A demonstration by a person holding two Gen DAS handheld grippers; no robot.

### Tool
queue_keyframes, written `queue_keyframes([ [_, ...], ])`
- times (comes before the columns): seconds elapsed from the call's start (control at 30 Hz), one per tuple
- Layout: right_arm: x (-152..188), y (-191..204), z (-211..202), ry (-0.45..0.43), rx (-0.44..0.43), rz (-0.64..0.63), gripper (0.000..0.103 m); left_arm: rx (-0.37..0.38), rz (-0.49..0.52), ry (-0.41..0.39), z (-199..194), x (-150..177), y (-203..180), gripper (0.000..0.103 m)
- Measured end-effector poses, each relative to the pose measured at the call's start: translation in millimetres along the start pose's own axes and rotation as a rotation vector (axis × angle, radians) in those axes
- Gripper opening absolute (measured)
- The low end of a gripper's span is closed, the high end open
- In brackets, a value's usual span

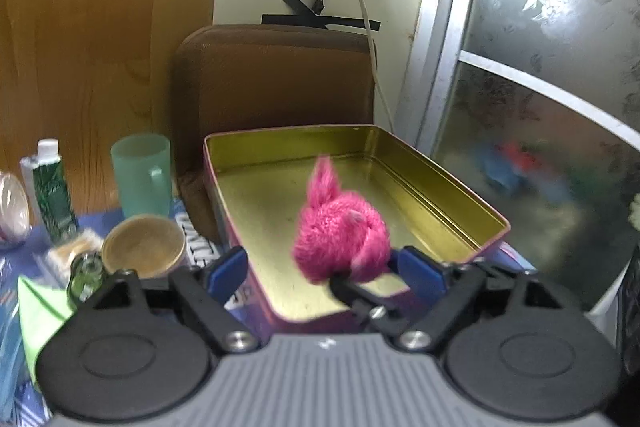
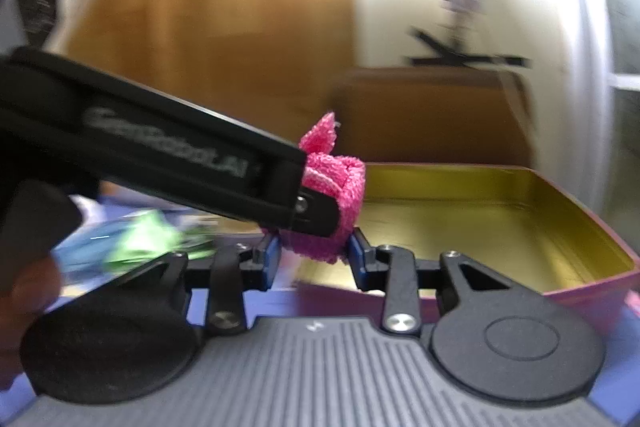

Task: Organize soft objects
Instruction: 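Carry the pink toy into the pink tin box and open the left tool, then reach the left tool to the clear blue plastic case and grasp it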

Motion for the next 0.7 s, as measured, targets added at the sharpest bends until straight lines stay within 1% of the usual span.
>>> queue_keyframes([
  [0.03, 1, -13, 4, 0.016, 0.041, 0.018, 0.050, -0.004, -0.001, 0.003, -1, 2, 0, 0.086],
  [0.07, 1, -24, 4, 0.016, 0.066, 0.043, 0.053, 0.002, -0.007, -0.001, -5, 7, 1, 0.086],
  [0.1, 1, -32, 1, 0.008, 0.075, 0.066, 0.053, 0.007, -0.013, -0.010, -12, 12, 5, 0.086],
  [0.2, 5, -35, -8, -0.012, 0.061, 0.098, 0.054, -0.012, -0.034, -0.042, -36, 24, 23, 0.087],
  [0.3, 10, -16, -14, -0.038, 0.009, 0.106, 0.053, -0.044, -0.078, -0.087, -75, 39, 59, 0.087],
  [0.33, 10, -7, -13, -0.039, -0.011, 0.097, 0.053, -0.076, -0.097, -0.112, -91, 45, 77, 0.087],
  [0.4, 5, 13, -7, -0.037, -0.084, 0.085, 0.051, -0.169, -0.130, -0.139, -117, 56, 113, 0.087],
  [0.47, 5, 47, -5, -0.003, -0.186, 0.045, 0.045, -0.269, -0.189, -0.149, -141, 72, 153, 0.086],
  [0.53, 9, 85, -1, 0.042, -0.282, 0.005, 0.044, -0.333, -0.257, -0.152, -161, 87, 188, 0.086],
  [0.57, 13, 105, 2, 0.080, -0.344, 0.011, 0.044, -0.359, -0.299, -0.155, -171, 95, 205, 0.086],
  [0.6, 17, 127, 8, 0.140, -0.425, 0.044, 0.044, -0.377, -0.351, -0.159, -180, 103, 222, 0.086],
  [0.67, 24, 163, 20, 0.260, -0.546, 0.129, 0.044, -0.374, -0.445, -0.174, -196, 115, 246, 0.086],
  [0.7, 27, 179, 25, 0.309, -0.583, 0.173, 0.045, -0.367, -0.489, -0.187, -203, 120, 257, 0.086],
])
Point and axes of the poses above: each gripper's, at about its wrist camera, not at the fingertips, and z roughly the way its jaws point, y to its left, x to its underside, the point moved 10 cm from there along z, roughly the way its jaws point, and after that the axes turned 4 degrees about x, right-handed, at the moved point
